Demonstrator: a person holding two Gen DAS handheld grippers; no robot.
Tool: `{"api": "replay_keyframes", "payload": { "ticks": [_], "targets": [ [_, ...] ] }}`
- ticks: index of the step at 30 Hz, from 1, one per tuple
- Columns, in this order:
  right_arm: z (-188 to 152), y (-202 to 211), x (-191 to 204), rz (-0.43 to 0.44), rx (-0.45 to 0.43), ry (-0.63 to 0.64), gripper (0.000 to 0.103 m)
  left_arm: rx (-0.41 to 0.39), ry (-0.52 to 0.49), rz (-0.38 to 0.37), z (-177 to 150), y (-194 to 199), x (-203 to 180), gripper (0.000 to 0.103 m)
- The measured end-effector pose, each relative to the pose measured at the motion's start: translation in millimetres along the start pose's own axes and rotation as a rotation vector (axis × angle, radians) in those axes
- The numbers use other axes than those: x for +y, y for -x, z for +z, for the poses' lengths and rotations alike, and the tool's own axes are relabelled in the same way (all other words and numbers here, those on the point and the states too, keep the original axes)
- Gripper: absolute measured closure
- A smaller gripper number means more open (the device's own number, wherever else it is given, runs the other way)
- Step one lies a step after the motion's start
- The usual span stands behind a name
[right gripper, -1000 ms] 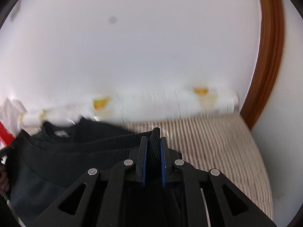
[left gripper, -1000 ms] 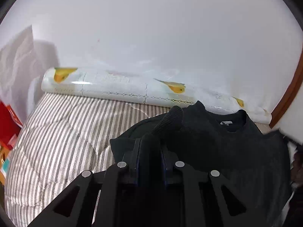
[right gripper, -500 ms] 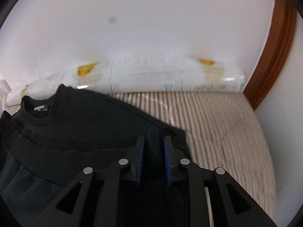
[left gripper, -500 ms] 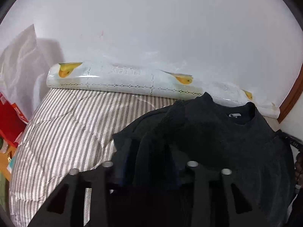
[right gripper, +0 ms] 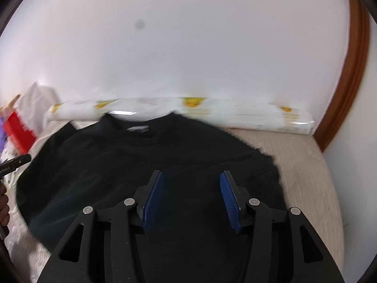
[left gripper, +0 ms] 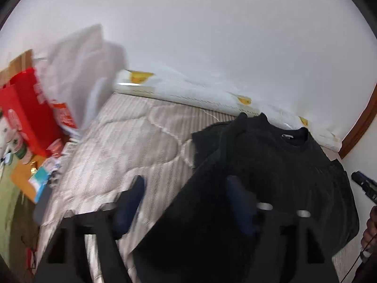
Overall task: Fold small clothes
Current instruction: 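Open both tools and lift them away from the folded sweatshirt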
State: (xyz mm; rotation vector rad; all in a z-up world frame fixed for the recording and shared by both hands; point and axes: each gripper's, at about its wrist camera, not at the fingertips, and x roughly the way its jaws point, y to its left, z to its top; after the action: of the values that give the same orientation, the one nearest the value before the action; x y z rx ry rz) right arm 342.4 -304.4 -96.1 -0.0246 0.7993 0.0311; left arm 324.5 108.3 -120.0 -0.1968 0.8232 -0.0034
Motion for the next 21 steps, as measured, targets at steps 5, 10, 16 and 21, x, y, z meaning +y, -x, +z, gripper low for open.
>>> {"api": "replay_keyframes", "payload": {
  "ticks": [5,10,16,21],
  "targets": [
    [-24.6,24.8,68.1,0.083,0.02,0.042,0.051,-0.02,0.012,0.034,-19.7,41.3,30.2,0.029],
    [-53.6,40.5,150.4,0.131,0.02,0.168,0.049,0.008,0.047,0.043,-44.2,61.7,62.1,0.029],
    [-89.8,53.4,157.4,0.064,0.012,0.124,0.049,0.03,0.068,-0.047,-81.9,64.5,73.7,0.029],
    [-113.9,71.9,72.1,-0.125,-0.004,0.039,0.049,0.04,0.079,-0.106,-98.2,53.3,64.2,0.031]
  ]
}}
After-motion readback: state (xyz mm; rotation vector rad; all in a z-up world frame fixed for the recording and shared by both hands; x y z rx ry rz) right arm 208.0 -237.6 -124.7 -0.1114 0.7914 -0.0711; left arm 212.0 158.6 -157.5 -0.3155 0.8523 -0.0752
